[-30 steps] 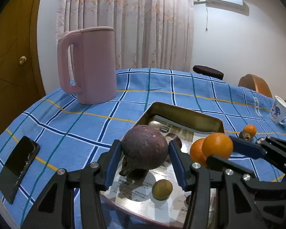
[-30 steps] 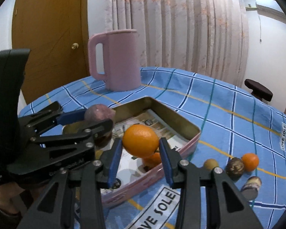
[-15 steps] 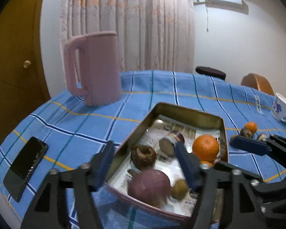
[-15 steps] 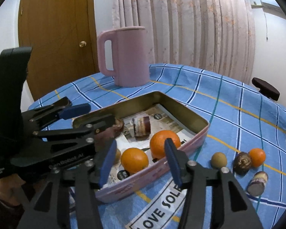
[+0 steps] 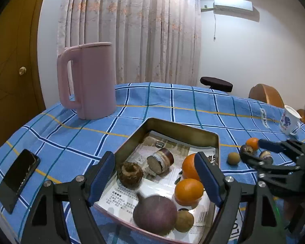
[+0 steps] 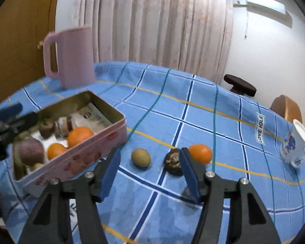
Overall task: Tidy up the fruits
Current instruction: 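Grasp the brown kiwi with the right gripper while the left gripper approaches the cylindrical piece, then grasp the cylindrical cut piece with the left gripper while the right gripper holds the kiwi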
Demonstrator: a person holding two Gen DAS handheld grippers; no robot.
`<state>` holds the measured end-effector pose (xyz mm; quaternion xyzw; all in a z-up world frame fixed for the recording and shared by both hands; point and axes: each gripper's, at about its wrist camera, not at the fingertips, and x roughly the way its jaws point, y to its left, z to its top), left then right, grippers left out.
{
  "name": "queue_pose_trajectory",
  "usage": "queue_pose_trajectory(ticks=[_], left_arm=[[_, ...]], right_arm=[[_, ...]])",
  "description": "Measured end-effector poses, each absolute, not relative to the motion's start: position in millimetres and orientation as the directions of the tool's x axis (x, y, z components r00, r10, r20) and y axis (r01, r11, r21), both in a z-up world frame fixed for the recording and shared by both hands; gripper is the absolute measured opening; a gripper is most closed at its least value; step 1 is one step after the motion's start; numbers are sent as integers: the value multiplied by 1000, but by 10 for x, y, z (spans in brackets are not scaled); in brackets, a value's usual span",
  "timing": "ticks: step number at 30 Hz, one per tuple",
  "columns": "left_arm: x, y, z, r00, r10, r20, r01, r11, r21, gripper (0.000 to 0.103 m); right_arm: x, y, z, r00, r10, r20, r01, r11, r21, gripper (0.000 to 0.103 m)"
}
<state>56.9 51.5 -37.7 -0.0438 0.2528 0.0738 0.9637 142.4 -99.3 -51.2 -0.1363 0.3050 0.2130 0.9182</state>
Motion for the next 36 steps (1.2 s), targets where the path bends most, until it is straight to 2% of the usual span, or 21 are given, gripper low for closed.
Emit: queue_pose_trajectory(ticks=[3,5,7,8,12,17,20,24,28,36], left_arm=[[612,545,-347,859,127,-495,-173,984,-50,81],[620,562,-324,862,122,-493,-174,983,-61,81],[620,546,-295,864,118,-490,-171,983,-64,81],[618,525,-275,867,113,-486,-164,984,-64,81],[632,392,-221,876,84,-475,-129,989,-65,81],[730,6,-180,880,28,-474,-51,998,-36,81],[823,-269,-210,872,-27,-489,15,999,-30,81],[1022,-632,-310,835,-106,-540,105,994,-33,81],[1181,-893,-405,787,-171,-593,169,984,-60,81],[1321,-1261,-537,752,-207,-626,221,974,-57,81]], right_arm=[[1526,-855,-612,685,317,-656,-507,854,-117,49],[1619,-780,-687,659,288,-694,-511,849,-132,48],[1718,-756,-760,626,265,-733,-505,854,-122,40],[1754,-784,-765,624,261,-736,-493,863,-113,31],[1586,-1033,-601,675,341,-654,-478,877,-36,30],[1357,-1541,-457,770,265,-580,-343,939,-26,30],[1375,-1877,-481,797,157,-583,-227,973,-47,30],[1431,-2219,-531,792,103,-602,-141,990,-15,30],[1416,-2377,-574,788,82,-610,-103,995,1,31],[1461,-2622,-585,783,89,-615,-64,996,63,31]])
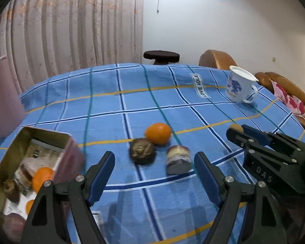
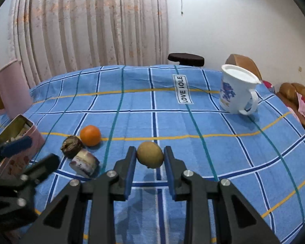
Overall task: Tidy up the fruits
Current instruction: 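Grasp the cylindrical cut piece with the left gripper while the right gripper holds the kiwi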
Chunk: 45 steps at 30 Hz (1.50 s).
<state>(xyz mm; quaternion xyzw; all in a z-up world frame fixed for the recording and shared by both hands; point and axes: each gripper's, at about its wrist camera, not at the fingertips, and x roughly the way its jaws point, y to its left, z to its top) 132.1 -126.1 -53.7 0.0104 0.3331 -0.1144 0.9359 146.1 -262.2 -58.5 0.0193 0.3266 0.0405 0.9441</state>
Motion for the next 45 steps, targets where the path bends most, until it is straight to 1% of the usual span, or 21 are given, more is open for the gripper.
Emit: queue_pose_trajectory(ticks=[3,4,5,6,7,8,16,17,18,19,24,36,45], left_arm=[[1346,-1339,-575,739,-240,-629,249,966,-76,81],[1350,-1367,-589,734,-248,-632,259,963,-78,78],[1360,-1393,-605,727,-256,-638,268,960,-80,72],[1387,-1416,-632,712,-263,-652,275,958,-86,68],[1414,-1430,-651,700,-265,-663,275,957,-92,60],[1442,-1434,-664,691,-272,-670,276,956,-103,58],[1561,-1556,-744,649,-266,-713,287,953,-94,58],[1575,-1556,-753,643,-267,-717,286,953,-98,45],[1592,-1551,-767,634,-272,-724,286,952,-108,38],[1605,-1538,-772,628,-279,-726,288,951,-116,36],[1553,-1478,-721,652,-295,-699,285,949,-135,36],[1274,-1463,-511,790,-246,-562,260,964,-57,36],[1171,-1433,-468,822,-232,-520,246,968,-42,36]], right_arm=[[1470,-2707,-592,781,104,-616,-53,994,100,31],[1471,-2727,-593,781,109,-614,-52,993,110,31],[1467,-2738,-591,782,111,-613,-51,992,115,31],[1458,-2749,-585,786,112,-609,-49,992,119,31],[1454,-2754,-581,788,113,-606,-49,991,122,31],[1450,-2755,-578,789,115,-604,-51,991,123,31],[1463,-2724,-591,782,116,-612,-60,992,111,31],[1473,-2727,-597,779,118,-616,-61,992,113,31],[1482,-2729,-603,775,123,-620,-64,991,116,31],[1486,-2728,-608,773,125,-622,-66,991,118,31],[1465,-2735,-598,781,136,-610,-75,989,124,31],[1325,-2698,-497,827,166,-538,-117,985,124,31],[1224,-2677,-441,856,172,-487,-135,985,110,31]])
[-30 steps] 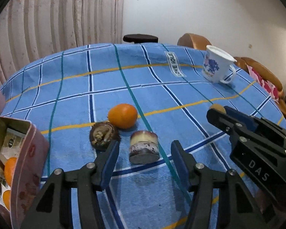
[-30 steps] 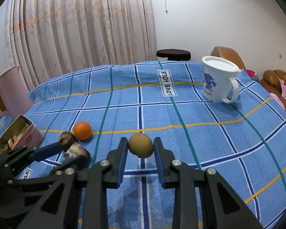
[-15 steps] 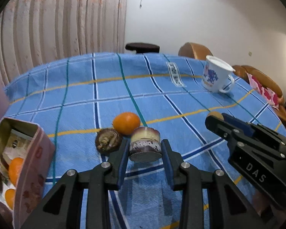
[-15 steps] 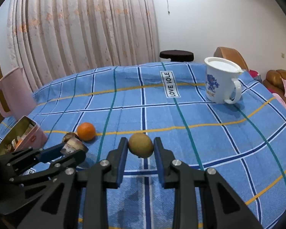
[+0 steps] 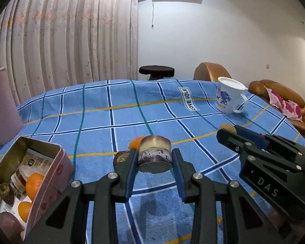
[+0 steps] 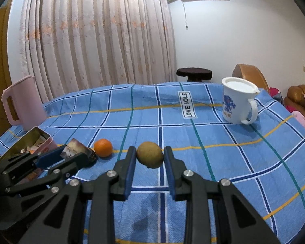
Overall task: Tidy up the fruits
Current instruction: 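Grasp the cylindrical cut piece with the left gripper while the right gripper holds the kiwi, then carry the cylindrical piece and the kiwi over the tin with both grippers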
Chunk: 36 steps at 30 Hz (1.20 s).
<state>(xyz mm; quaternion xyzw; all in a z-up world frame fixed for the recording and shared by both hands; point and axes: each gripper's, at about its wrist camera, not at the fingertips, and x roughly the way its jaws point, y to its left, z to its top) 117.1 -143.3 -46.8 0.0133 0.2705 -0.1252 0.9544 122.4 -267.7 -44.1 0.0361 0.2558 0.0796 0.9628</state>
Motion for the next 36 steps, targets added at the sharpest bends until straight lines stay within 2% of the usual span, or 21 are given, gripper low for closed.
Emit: queue_pose_trajectory(ticks=[24,31,36], left_arm=[[923,-1348,-357,893,-216,-394,222,975,-33,36],[861,-1310,-340,903,-210,-375,216,976,-26,36],[879,-1241,-347,896,-204,-395,205,978,-41,36]], right_arm=[[967,-2563,-336,913,148,-380,-145,989,37,31],[911,-2507,-328,917,156,-367,-159,987,22,31],[904,-2427,-332,913,165,-374,-176,984,5,31]])
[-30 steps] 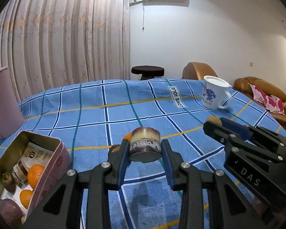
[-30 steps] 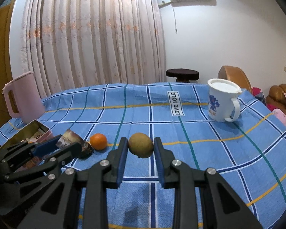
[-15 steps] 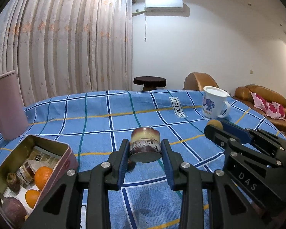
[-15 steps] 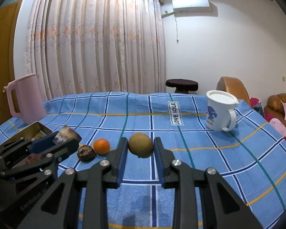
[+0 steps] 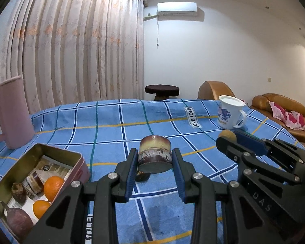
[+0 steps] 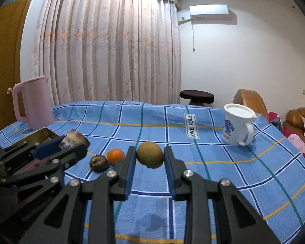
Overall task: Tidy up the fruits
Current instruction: 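Carry the cylindrical piece and the kiwi over the tin with both grippers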
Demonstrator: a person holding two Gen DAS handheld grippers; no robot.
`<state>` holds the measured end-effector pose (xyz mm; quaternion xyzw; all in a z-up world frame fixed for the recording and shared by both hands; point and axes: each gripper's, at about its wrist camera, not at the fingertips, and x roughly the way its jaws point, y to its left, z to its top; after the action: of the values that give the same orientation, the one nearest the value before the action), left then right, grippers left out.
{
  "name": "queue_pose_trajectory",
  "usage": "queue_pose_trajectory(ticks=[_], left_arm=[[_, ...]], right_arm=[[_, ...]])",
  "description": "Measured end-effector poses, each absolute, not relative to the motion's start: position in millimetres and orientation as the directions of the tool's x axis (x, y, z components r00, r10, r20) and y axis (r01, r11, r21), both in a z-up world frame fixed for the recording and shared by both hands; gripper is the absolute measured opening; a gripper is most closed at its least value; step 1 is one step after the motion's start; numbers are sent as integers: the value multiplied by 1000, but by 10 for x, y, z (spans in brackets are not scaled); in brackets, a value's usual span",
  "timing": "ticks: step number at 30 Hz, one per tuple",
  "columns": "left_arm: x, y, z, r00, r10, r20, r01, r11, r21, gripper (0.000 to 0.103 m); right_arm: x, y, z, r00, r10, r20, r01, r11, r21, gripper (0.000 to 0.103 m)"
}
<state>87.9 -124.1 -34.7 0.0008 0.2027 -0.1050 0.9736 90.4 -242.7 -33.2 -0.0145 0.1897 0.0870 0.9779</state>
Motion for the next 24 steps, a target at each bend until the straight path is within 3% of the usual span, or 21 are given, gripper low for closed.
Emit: queue_pose_trajectory(ticks=[13,24], left_arm=[[860,-881,-382,880,-179,-440,163,984,-74,36],[726,-52,-174,900,-47,-433,16,997,-76,36]], right_arm=[[963,-2142,-295,895,198,-400,-225,974,-23,31],[1085,-1364,17,836,389,-387,-418,908,9,31]])
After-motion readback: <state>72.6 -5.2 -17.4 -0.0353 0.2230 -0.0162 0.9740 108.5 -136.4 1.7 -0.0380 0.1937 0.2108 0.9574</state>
